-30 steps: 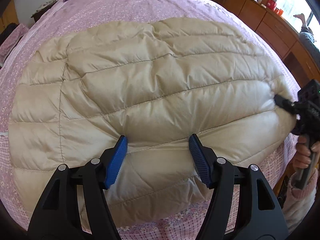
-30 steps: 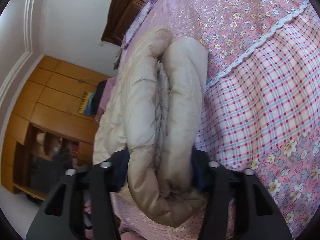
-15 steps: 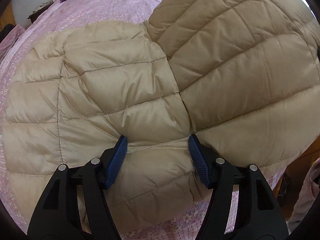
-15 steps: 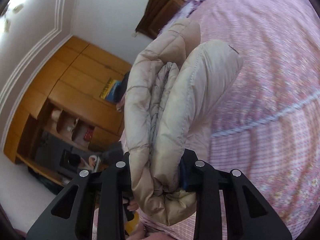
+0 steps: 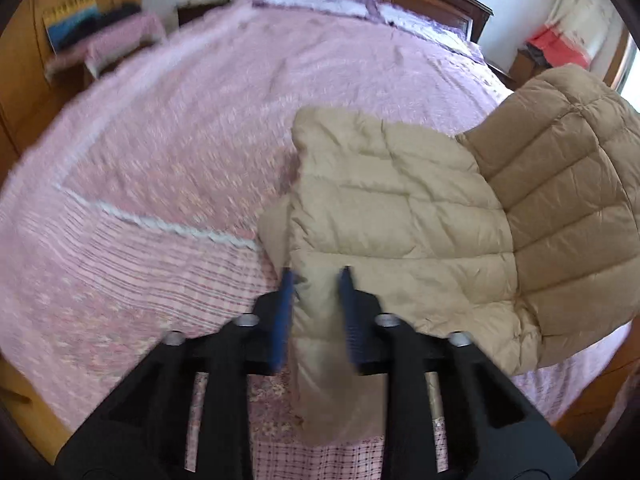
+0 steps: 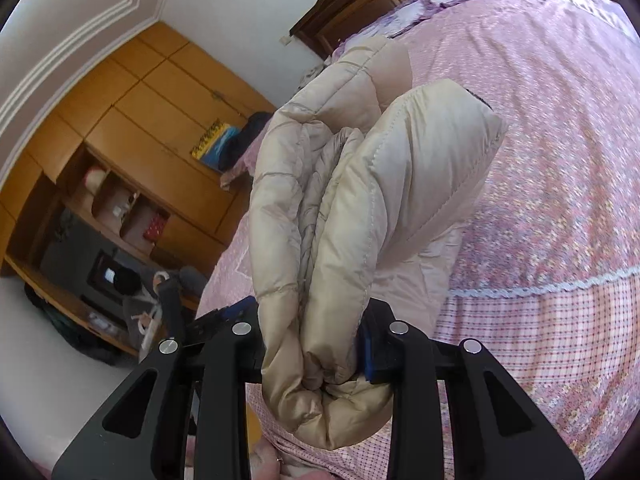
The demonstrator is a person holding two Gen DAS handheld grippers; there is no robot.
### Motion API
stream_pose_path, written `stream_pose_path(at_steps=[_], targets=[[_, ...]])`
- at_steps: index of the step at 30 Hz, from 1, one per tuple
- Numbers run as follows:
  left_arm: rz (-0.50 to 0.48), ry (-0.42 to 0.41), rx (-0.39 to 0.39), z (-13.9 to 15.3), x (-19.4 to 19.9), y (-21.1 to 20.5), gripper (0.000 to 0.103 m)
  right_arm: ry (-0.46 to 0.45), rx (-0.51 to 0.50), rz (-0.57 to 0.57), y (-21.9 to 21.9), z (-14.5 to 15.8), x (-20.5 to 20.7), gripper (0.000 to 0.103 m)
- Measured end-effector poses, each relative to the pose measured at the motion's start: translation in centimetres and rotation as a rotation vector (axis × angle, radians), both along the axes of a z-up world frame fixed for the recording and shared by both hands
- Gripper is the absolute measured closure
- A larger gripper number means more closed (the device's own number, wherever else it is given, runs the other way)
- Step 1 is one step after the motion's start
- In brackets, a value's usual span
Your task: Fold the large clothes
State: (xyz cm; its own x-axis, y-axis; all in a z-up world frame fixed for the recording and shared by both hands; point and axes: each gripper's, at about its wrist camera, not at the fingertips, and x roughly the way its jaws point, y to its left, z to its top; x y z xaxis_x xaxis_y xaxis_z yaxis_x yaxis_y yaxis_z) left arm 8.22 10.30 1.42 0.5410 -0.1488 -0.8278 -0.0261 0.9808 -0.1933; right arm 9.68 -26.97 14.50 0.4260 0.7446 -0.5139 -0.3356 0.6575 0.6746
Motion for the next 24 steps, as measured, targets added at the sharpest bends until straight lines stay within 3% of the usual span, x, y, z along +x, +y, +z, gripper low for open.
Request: stream_pose_path(at_steps=[5, 13, 24], targets=[[-0.038, 0.024, -0.038, -1.4, 0.3, -0.5, 0.09, -0.008, -0.054, 0.066, 3.5, 0.9, 1.3, 0.073], [-0.056, 0.022, -0.071, -2.1, 0.5, -0.5, 0.09, 0.015, -0.133, 0.183, 10.2, -0.1, 2.7, 0.073], [-0.031, 0.003, -0.146, -1.7, -1.6, 2.9, 0.087, 0.141, -0.259, 0.299, 19.2, -5.0, 4.5, 0.071]])
